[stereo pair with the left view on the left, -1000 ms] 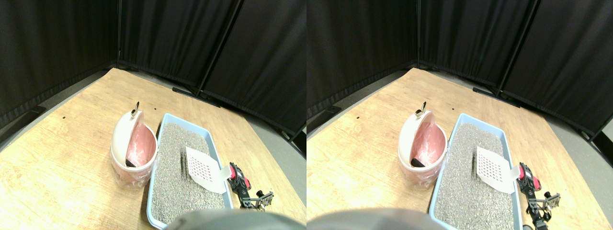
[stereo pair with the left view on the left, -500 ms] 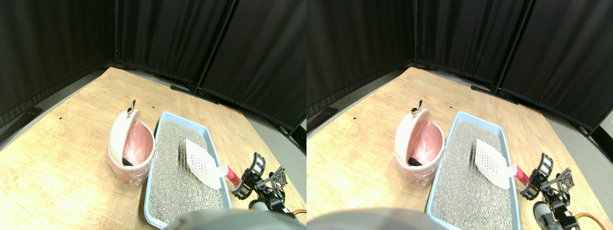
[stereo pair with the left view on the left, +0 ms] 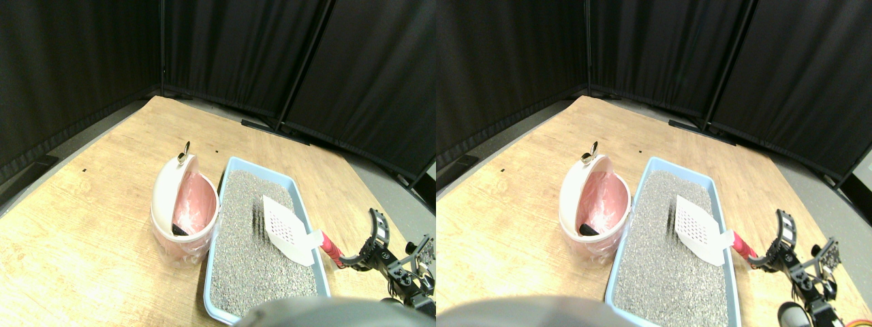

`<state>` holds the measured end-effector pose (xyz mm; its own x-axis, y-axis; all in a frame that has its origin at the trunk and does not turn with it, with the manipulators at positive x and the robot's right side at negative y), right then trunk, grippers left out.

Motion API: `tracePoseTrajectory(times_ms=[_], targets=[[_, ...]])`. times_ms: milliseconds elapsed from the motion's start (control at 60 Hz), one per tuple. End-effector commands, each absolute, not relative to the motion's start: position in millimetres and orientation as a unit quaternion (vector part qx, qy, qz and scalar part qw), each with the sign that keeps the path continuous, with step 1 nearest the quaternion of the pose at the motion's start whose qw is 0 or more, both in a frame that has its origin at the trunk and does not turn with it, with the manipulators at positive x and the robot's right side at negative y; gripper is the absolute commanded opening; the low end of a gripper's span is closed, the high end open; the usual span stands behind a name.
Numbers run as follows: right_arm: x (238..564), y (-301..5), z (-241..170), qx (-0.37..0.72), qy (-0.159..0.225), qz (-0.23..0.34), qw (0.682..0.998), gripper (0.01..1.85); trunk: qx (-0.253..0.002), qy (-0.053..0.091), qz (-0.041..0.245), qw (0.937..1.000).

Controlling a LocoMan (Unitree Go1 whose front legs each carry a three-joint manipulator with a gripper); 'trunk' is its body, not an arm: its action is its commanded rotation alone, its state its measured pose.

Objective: Scoop (unimanual)

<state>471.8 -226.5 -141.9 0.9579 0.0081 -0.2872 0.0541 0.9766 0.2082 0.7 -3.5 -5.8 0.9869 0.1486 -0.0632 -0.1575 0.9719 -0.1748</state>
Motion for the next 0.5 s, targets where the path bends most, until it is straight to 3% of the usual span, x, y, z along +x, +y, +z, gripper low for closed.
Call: tracePoseTrajectory(times_ms=[17, 133, 183, 500], targets=[[469.3, -220.2, -127.7, 0.083, 0.081, 0.018, 0.993, 0.06, -0.093, 0.019, 0.071, 0.9929], [464.8, -221.6, -122.6, 0.057, 0.049, 0.040, 0.996, 0.06, -0.089, 0.018, 0.064, 0.9938], [463.4, -222.0, -121.2, 0.065, 0.054, 0.017, 0.996, 0.06, -0.087, 0.017, 0.062, 0.9941], [449.5, -232.2, -108.9, 0.017, 0.037, 0.041, 0.998, 0.06, -0.068, 0.014, 0.042, 0.9967]])
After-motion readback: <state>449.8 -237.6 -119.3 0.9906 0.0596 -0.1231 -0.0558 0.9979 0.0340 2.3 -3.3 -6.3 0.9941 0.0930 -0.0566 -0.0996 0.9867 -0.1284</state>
